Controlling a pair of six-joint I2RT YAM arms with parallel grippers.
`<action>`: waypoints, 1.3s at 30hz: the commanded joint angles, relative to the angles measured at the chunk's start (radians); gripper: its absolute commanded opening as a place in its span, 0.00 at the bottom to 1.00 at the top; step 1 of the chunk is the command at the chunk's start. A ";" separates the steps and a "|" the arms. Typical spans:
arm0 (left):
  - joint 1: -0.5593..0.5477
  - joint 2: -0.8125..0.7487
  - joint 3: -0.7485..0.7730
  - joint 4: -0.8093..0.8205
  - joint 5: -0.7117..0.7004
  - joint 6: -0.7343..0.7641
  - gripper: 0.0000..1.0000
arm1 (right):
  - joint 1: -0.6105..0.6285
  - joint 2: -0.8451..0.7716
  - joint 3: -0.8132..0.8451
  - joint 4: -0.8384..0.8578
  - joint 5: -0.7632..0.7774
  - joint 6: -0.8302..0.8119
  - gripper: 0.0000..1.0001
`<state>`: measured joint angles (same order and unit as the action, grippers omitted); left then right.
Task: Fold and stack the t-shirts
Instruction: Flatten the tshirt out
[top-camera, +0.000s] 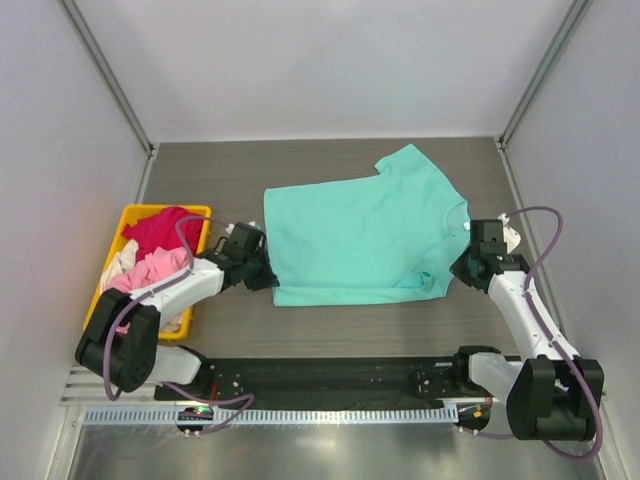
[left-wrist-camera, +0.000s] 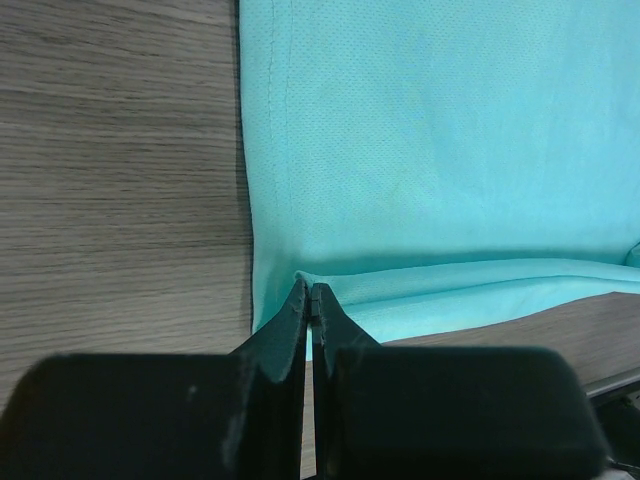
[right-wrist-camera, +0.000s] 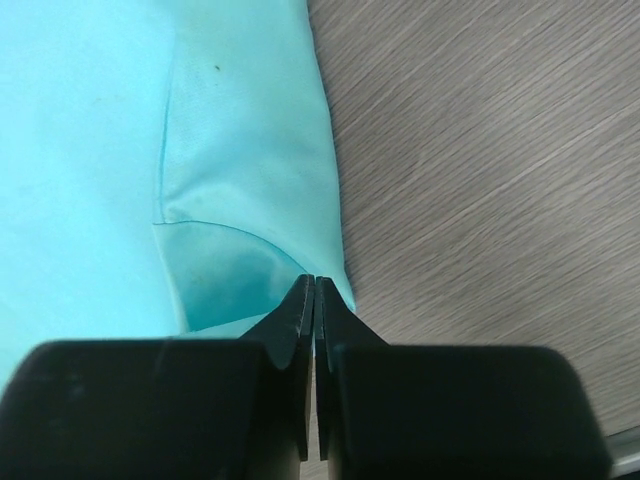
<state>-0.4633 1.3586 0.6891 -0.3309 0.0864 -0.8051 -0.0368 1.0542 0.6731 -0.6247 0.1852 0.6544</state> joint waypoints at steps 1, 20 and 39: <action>-0.005 -0.033 -0.006 -0.002 -0.031 -0.005 0.00 | -0.005 -0.045 0.017 0.022 -0.024 0.010 0.05; -0.055 -0.122 -0.071 -0.045 -0.079 -0.039 0.00 | 0.395 0.434 0.419 -0.067 0.031 -0.257 0.46; -0.064 -0.174 -0.114 -0.034 -0.079 -0.042 0.00 | 0.681 0.630 0.445 -0.257 0.177 -0.217 0.44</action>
<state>-0.5236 1.2102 0.5846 -0.3782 0.0261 -0.8383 0.6186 1.6775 1.1069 -0.8448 0.3210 0.4183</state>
